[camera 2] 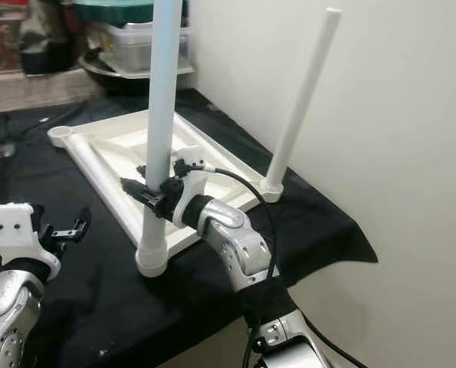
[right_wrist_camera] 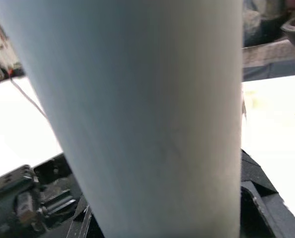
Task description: Building children table
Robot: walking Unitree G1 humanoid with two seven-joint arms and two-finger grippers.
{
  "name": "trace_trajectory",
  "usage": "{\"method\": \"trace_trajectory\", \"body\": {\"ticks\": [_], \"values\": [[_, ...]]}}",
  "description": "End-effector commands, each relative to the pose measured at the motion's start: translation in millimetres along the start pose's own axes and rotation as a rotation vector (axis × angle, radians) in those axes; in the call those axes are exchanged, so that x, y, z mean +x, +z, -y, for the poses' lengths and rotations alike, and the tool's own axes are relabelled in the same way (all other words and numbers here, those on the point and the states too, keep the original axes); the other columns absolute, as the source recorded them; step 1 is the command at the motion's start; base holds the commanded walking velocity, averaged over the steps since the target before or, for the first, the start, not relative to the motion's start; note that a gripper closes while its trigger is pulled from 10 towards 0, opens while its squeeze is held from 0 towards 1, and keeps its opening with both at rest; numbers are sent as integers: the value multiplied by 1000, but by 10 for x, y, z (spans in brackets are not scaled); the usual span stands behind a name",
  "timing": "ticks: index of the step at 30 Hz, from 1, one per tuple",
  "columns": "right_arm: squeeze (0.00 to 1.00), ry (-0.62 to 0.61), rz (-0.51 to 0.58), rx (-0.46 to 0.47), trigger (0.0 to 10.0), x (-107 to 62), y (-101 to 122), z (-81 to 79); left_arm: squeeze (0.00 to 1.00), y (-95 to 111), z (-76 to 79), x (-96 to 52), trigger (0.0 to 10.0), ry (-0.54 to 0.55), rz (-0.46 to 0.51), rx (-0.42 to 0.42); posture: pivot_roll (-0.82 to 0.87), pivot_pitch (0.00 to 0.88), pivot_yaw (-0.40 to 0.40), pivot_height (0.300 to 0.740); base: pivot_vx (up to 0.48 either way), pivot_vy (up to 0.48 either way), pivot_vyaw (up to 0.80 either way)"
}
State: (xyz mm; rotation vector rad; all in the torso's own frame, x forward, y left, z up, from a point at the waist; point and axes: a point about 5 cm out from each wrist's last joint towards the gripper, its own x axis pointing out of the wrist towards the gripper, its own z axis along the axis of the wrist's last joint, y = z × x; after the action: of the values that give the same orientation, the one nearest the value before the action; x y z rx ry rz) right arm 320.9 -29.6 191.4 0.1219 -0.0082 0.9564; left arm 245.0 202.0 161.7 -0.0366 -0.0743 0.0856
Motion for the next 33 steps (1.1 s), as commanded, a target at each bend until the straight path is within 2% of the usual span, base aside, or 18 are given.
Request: {"method": "trace_trajectory", "body": {"ticks": [1,6,10,22,33], "values": [[0,-11,-147,46,10000,0,-348,-24,0,-8,16,-4,10000,-9,-4,22,126,0,-107,740,0,-240,800],[0,-5,-140,52,10000,-20,-350,-9,0,32,37,6,10000,-12,27,1,123,0,-104,740,0,-480,670],[0,-16,-141,70,10000,-32,-359,37,0,10,41,9,10000,-6,-1,-35,119,0,-100,740,0,0,0],[0,20,-105,0,10000,-39,-341,-16,0,5,33,-1,10000,-8,1,-35,122,0,-99,740,0,0,0],[0,21,-103,-6,10000,-32,-340,-22,0,-2,16,-4,10000,-4,-1,-57,121,0,-100,740,0,0,0]]}}
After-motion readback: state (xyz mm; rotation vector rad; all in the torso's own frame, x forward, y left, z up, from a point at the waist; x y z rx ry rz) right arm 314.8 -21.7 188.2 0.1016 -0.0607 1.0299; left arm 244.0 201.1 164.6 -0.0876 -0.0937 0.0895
